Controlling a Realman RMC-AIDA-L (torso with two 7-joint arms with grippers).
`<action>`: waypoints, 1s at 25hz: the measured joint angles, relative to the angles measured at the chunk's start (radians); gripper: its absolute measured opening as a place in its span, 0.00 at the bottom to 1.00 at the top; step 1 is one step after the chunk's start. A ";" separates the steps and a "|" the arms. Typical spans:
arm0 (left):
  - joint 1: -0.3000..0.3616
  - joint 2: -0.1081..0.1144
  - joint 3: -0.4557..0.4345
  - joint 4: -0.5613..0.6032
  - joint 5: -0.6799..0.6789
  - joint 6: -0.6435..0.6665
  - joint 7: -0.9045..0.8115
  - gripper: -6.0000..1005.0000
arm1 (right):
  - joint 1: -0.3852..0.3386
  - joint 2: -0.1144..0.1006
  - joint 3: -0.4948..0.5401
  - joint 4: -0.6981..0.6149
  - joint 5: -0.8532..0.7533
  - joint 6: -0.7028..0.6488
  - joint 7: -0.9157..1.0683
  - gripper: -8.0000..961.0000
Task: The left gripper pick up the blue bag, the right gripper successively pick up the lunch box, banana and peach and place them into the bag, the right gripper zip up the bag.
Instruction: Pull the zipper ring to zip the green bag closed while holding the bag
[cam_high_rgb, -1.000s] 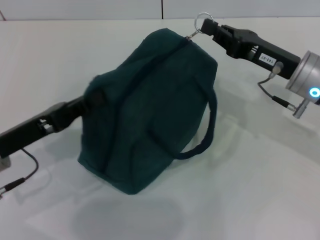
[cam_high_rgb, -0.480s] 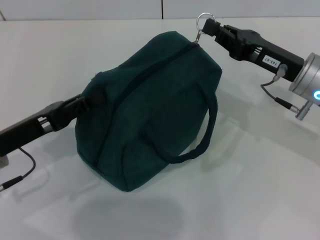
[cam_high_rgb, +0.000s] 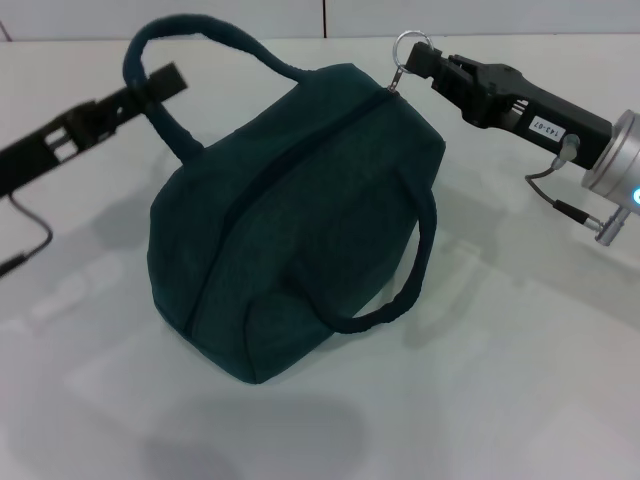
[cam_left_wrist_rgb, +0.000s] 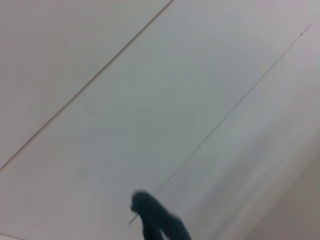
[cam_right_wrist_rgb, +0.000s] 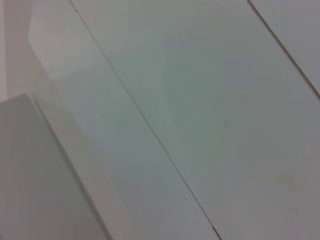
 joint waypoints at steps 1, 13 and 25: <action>-0.021 0.005 0.003 0.000 0.004 -0.021 -0.017 0.58 | 0.000 -0.001 0.000 0.000 -0.001 -0.002 -0.001 0.01; -0.089 0.044 0.009 0.069 0.089 -0.287 -0.081 0.84 | -0.005 0.000 0.005 0.000 -0.010 -0.007 -0.011 0.01; -0.129 0.047 0.057 0.075 0.098 -0.224 -0.154 0.84 | -0.010 0.002 0.001 0.002 -0.010 -0.007 -0.013 0.01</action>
